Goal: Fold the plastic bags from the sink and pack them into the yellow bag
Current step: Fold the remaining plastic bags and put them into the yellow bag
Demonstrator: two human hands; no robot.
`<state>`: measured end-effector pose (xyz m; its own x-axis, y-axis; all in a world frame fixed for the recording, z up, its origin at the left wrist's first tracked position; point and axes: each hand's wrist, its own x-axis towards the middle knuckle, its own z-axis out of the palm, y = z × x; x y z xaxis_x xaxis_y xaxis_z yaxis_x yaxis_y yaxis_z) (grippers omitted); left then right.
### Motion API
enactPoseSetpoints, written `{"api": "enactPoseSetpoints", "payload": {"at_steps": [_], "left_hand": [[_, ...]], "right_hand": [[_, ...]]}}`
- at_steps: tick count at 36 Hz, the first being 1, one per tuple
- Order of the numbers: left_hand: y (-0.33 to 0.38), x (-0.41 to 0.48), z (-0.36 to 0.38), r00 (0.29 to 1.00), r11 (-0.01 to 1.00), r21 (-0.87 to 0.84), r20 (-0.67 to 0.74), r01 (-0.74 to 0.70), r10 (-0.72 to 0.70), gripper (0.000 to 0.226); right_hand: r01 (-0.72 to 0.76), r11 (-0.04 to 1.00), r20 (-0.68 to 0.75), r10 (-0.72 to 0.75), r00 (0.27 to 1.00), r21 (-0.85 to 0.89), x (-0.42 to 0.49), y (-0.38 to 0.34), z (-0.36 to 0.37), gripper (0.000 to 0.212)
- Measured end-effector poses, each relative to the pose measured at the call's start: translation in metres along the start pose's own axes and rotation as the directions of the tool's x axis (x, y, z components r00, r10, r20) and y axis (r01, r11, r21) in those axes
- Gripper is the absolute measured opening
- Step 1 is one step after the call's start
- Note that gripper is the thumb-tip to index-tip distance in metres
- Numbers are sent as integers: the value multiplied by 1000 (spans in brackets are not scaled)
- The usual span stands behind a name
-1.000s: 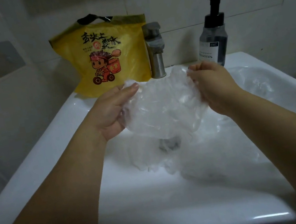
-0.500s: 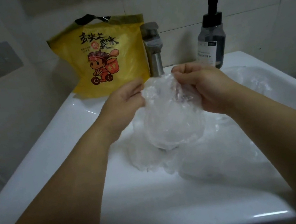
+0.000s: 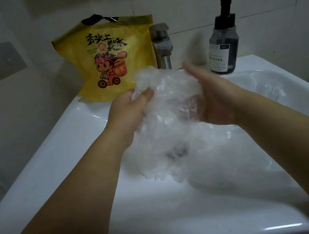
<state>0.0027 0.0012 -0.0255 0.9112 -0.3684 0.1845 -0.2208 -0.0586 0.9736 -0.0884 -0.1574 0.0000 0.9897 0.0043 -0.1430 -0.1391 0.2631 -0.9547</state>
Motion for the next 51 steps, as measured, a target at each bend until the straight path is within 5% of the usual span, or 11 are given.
{"api": "enactPoseSetpoints", "payload": {"at_steps": [2,5,8,12,18,23,30,33,42,47,51], "left_hand": [[-1,4,-2,998,997,-80,-66,9,-15,18],[0,6,-4,988,977,-203,-127,66,-93,32],[4,8,-7,980,922,-366,-99,124,-171,26],[4,7,-5,981,876,-453,-12,167,-194,26],[1,10,-6,974,882,-453,-106,132,-200,31],[-5,12,-12,974,897,-423,-115,130,-196,40],[-5,9,-17,981,901,-416,-86,124,-175,46],[-2,5,-20,989,916,-396,-101,62,-110,22],[-5,-6,-25,999,998,-54,-28,-16,15,38],[-8,-11,-25,985,945,306,-83,-119,151,27],[-6,-10,-27,990,983,183,-128,-30,54,11]], "right_hand": [[-4,995,22,7,1000,-97,4,8,5,44],[56,996,-165,-43,985,74,11,8,2,5],[114,923,-270,-12,963,368,14,3,-3,14],[199,870,-372,-19,928,451,15,4,-3,25],[146,968,-291,-82,953,204,15,8,-3,17],[280,930,-447,-151,882,238,15,6,-10,57],[258,964,-353,-221,909,60,9,7,-18,28],[243,969,-309,-222,925,33,5,6,-22,26],[116,955,-321,-205,925,-274,4,14,-30,69],[37,836,-368,-281,887,-548,5,18,-34,38],[26,857,-377,-254,891,-515,2,15,-37,23]]}}
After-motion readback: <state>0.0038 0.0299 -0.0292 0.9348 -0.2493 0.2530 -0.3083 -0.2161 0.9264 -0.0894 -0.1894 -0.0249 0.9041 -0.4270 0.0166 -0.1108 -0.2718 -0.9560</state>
